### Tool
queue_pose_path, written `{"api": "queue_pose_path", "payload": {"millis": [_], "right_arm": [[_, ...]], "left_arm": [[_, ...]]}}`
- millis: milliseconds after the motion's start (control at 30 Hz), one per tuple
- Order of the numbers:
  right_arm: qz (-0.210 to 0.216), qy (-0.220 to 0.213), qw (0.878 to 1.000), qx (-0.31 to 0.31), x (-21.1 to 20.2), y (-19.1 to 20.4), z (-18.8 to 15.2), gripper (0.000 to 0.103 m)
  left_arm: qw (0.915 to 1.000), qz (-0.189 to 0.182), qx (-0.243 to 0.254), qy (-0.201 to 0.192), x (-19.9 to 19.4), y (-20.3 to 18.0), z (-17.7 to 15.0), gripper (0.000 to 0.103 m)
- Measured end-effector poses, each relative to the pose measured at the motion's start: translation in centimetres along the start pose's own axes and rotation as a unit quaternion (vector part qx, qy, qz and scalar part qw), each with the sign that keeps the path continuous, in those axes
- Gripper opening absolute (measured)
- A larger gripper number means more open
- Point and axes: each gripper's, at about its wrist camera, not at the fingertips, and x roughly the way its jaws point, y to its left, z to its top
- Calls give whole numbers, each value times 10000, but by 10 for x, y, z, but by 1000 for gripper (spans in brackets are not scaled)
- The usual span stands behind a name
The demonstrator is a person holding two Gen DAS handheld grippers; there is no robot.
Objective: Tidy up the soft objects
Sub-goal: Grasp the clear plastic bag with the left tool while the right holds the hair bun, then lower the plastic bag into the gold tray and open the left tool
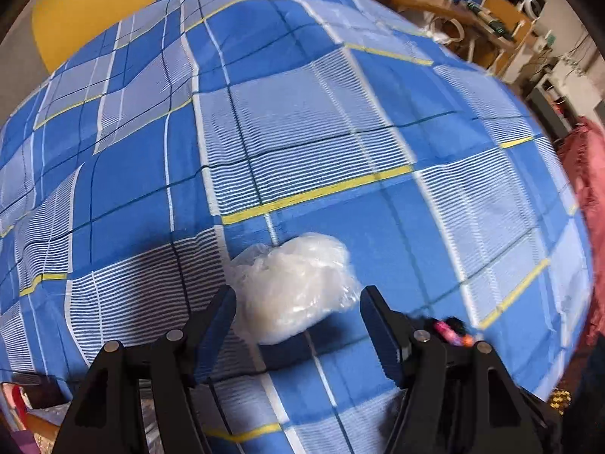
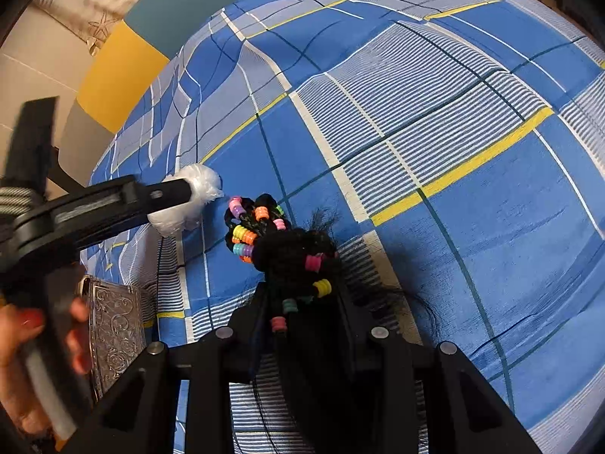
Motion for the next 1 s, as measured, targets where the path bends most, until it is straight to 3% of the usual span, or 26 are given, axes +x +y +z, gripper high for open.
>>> {"api": "queue_pose_path", "payload": {"millis": [100,133,233,367,633,800,1000], "right_arm": [[49,8,10000,65,-1,-2,1,34],[56,7,10000,76,0,-3,1,34],[36,-15,10000,38,-1,-2,1,34],[-9,-59,10000,-36,-2,-1,-1,34],[-16,-123,9998,-124,-1,-1,-3,34],[28,-122,9998,-153,-2,-1,-3,34],[70,-112,9999,-29,-5,-5,-5,34]], "left_arm": [[9999,-23,-96,86,9,3,2,63],[9997,-94,-183,129,11,5,1,49],[9987,-289,-423,36,6,14,-1,44],[9983,-402,-365,-230,-17,16,-10,43],[9936,-933,-519,-378,-56,17,-35,43],[9884,-1341,-498,-511,-92,11,-62,42],[9787,-1799,-212,-970,-152,2,-107,42]]}}
